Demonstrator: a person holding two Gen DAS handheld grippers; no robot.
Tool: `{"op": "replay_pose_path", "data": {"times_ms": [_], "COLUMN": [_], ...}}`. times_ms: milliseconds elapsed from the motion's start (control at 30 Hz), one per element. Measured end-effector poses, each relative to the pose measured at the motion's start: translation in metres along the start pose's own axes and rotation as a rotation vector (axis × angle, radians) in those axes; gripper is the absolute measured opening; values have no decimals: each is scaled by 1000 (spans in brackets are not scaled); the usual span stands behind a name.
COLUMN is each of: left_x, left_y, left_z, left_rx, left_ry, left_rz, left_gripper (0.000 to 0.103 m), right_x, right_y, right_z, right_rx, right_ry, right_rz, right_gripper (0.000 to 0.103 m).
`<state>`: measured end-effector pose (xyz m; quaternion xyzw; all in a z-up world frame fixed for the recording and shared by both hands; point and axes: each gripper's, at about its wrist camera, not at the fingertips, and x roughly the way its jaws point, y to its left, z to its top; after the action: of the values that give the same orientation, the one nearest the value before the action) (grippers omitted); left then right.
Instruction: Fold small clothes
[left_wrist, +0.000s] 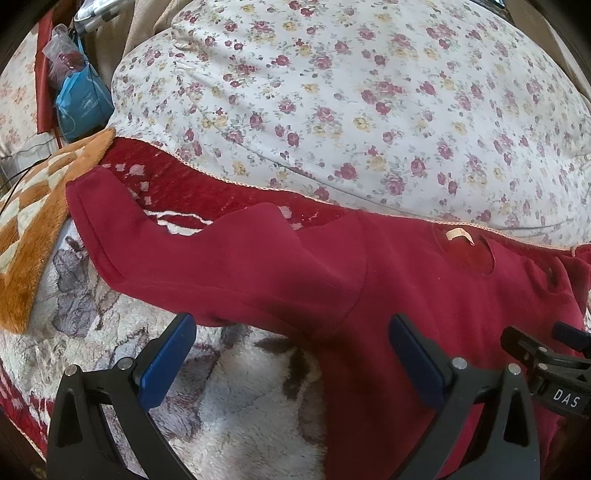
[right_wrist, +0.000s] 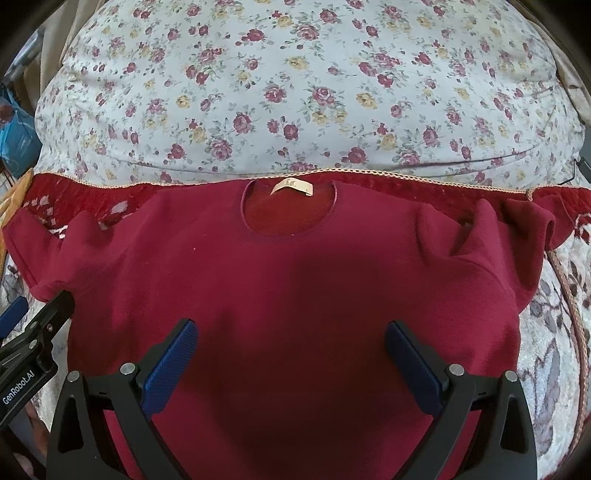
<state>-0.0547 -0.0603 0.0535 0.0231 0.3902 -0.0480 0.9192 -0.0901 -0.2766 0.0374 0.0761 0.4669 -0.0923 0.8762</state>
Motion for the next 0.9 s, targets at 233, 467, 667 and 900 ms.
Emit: {"op": "replay_pose_path", "data": {"times_ms": [233, 467, 667, 900], "left_x": [1, 0, 1, 1], "left_y": [2, 3, 4, 6], "left_z": [2, 2, 3, 3], "left_rx": [-12, -14, -20, -24], "left_ry": [1, 2, 3, 3], "left_rz": [0, 1, 3, 3], "left_gripper": [103, 103, 103, 103], "right_x": [3, 5, 7, 10], "right_y": [4, 6, 4, 7], "right_z": [0, 2, 2, 2], "right_rx": [-15, -19, -14, -23], "right_ry": [9, 13, 21, 28], "right_rz": [7, 14, 14, 17], "right_gripper": [103, 103, 103, 103]}}
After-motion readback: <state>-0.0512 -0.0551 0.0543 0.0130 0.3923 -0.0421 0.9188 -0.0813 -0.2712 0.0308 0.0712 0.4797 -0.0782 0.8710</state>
